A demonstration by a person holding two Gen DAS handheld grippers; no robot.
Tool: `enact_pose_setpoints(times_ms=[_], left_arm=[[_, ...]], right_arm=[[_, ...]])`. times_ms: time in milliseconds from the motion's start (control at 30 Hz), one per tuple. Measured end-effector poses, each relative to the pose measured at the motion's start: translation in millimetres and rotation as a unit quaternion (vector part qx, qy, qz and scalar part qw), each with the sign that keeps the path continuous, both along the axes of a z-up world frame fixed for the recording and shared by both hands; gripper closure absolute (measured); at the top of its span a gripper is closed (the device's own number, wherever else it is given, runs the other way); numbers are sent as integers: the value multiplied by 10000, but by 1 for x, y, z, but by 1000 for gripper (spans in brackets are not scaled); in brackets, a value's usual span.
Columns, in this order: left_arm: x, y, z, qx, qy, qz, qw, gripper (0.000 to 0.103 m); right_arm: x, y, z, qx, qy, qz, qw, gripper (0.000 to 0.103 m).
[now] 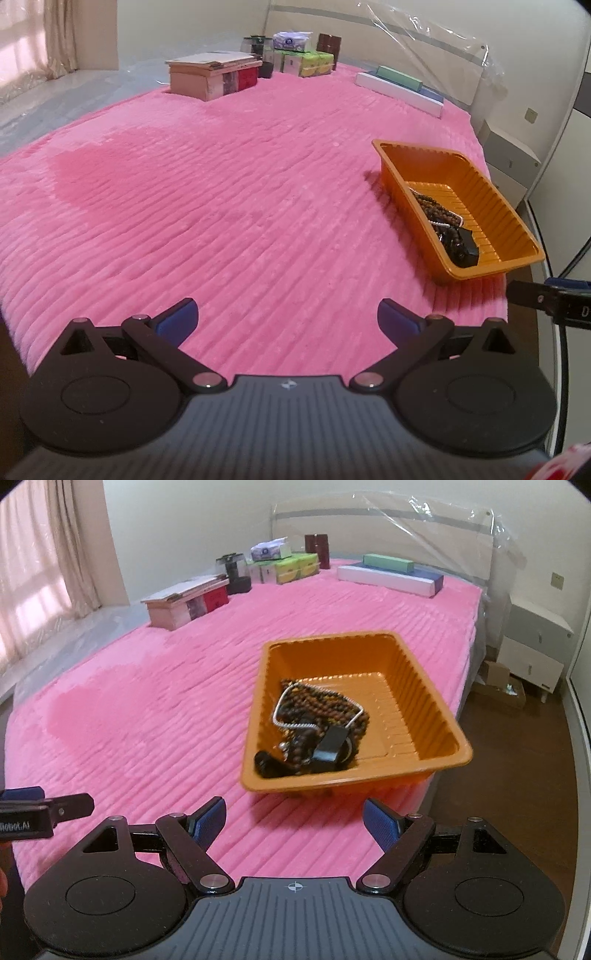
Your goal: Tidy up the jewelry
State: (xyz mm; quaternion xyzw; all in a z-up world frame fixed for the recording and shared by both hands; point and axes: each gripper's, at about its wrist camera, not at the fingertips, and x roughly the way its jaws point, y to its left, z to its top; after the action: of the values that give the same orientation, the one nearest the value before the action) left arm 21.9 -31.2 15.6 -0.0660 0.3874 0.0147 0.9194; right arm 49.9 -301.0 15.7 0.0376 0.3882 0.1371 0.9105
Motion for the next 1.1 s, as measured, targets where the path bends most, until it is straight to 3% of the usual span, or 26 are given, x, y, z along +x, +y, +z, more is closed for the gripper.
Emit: enact_pose_setpoints(times_ms=[500,1100], left_arm=[[-16,-8,-10,61,141,127,9998,0],[-14,-8,-12,91,139,110,9998,0]], right_arm=[[-10,33,-20,-261,247,346,9988,22],[-10,39,-23,-297,278,409,9983,22]])
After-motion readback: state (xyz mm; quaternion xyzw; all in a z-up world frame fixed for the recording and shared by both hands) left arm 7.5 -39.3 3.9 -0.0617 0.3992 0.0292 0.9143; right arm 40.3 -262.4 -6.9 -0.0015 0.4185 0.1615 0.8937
